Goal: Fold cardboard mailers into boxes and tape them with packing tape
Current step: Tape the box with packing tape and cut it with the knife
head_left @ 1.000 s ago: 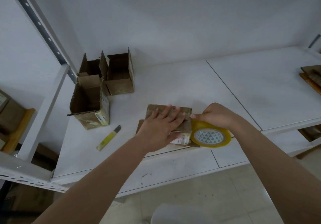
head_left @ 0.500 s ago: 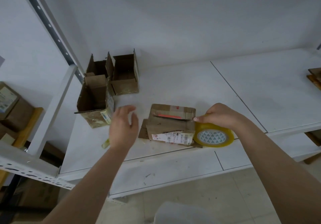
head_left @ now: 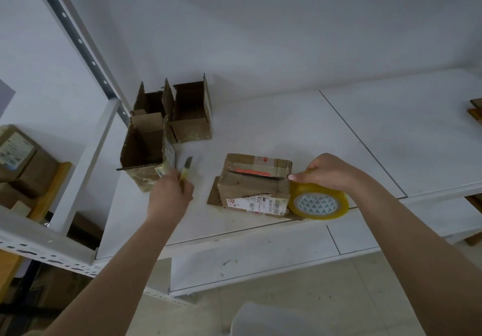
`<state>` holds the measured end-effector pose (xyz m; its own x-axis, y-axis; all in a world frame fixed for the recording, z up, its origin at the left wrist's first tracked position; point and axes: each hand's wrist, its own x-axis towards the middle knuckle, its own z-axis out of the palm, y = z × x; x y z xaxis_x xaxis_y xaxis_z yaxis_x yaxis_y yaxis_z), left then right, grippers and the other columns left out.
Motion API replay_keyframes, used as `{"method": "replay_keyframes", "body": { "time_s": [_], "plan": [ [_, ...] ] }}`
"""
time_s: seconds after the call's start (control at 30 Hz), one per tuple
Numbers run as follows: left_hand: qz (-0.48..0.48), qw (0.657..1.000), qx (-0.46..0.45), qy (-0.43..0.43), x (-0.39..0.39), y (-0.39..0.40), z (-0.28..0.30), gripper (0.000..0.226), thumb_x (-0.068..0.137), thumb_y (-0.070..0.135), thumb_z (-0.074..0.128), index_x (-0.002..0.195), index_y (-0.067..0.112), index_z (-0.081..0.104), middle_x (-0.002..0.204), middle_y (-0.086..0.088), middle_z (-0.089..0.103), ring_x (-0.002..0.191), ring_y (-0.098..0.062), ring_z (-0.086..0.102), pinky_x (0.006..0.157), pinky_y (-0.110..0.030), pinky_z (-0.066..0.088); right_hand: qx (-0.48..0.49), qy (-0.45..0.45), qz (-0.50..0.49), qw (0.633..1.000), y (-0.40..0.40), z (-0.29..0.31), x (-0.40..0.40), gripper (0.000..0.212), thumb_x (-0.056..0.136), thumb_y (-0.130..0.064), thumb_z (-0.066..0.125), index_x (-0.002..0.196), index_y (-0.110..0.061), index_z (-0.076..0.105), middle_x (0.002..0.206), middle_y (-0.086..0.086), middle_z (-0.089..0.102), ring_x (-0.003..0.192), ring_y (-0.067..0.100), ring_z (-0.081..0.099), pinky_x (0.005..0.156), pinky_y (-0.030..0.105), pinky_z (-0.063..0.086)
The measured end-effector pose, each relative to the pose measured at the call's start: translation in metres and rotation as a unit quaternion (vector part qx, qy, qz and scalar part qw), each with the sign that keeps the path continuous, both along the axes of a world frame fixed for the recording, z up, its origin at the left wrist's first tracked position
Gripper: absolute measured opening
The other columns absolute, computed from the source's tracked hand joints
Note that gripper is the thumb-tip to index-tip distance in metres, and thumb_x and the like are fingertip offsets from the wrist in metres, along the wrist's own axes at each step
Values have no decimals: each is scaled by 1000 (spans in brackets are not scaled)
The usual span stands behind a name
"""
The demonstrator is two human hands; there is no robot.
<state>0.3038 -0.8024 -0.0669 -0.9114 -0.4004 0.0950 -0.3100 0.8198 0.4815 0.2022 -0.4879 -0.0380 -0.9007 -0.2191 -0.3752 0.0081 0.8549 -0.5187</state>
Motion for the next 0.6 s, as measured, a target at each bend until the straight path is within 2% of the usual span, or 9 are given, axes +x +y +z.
{"method": "replay_keyframes", "body": {
  "time_s": [0.07, 0.1, 0.2, 0.3, 0.33, 0.4, 0.5, 0.6],
  "plan": [
    [-77, 988, 80, 109, -10, 28, 25, 12, 99, 18, 44, 94, 9, 50, 74, 0, 53, 64, -12, 54, 52, -22, 42, 1, -2, 1, 1000, -1, 1, 0, 56, 72, -66, 70, 73, -10, 72, 68, 5, 70, 62, 18, 69, 54, 25, 49],
    [-129, 977, 120, 116, -17, 44, 36, 17, 101, 22, 42, 91, 12, 51, 72, 3, 52, 60, -6, 51, 50, -17, 40, 0, -3, 1, 1000, -1, 1, 0, 56, 72, -66, 70, 72, -10, 72, 68, 4, 70, 61, 18, 69, 53, 25, 48],
    [-229, 947, 221, 44, -39, 95, 53, 33, 104, 33, 37, 81, 23, 59, 63, 9, 54, 50, 0, 49, 48, -16, 39, -14, -12, -5, 1000, 2, 2, 1, 50, 76, -62, 69, 76, -13, 73, 72, 3, 71, 63, 16, 69, 53, 25, 49],
    [-241, 890, 384, -55, -55, 125, 45, 37, 104, 30, 41, 80, 13, 63, 57, 5, 57, 43, -7, 49, 45, -21, 46, -69, -37, -18, 997, 10, 3, 0, 28, 86, -40, 67, 90, -13, 74, 93, 7, 70, 83, 21, 68, 75, 36, 54],
    [-240, 884, 394, -73, -58, 129, 41, 38, 103, 30, 42, 79, 9, 63, 56, 2, 59, 42, -9, 50, 44, -22, 47, -89, -50, -16, 995, 14, 3, 0, 19, 87, -33, 66, 91, -16, 73, 96, 6, 69, 88, 21, 66, 80, 37, 53],
    [-230, 895, 372, -84, -65, 131, 32, 41, 103, 30, 43, 76, 5, 62, 53, -1, 61, 38, -10, 50, 43, -20, 46, -118, -73, 3, 990, 22, 4, 1, 12, 88, -29, 66, 93, -21, 73, 96, 2, 70, 91, 20, 66, 77, 33, 52],
    [-219, 908, 349, -73, -71, 131, 25, 43, 103, 30, 43, 73, 4, 60, 48, 1, 59, 35, -9, 47, 40, -18, 41, -125, -76, 24, 989, 27, 6, 0, 25, 88, -36, 68, 106, -20, 72, 101, -1, 71, 94, 18, 67, 83, 34, 54],
    [-219, 914, 335, -71, -71, 131, 23, 42, 103, 30, 43, 73, 5, 59, 47, 3, 58, 35, -7, 45, 40, -17, 39, -57, -43, 37, 997, 28, 7, 0, 32, 85, -46, 68, 111, -27, 67, 106, -8, 61, 98, 14, 60, 79, 29, 49]
  ]
}}
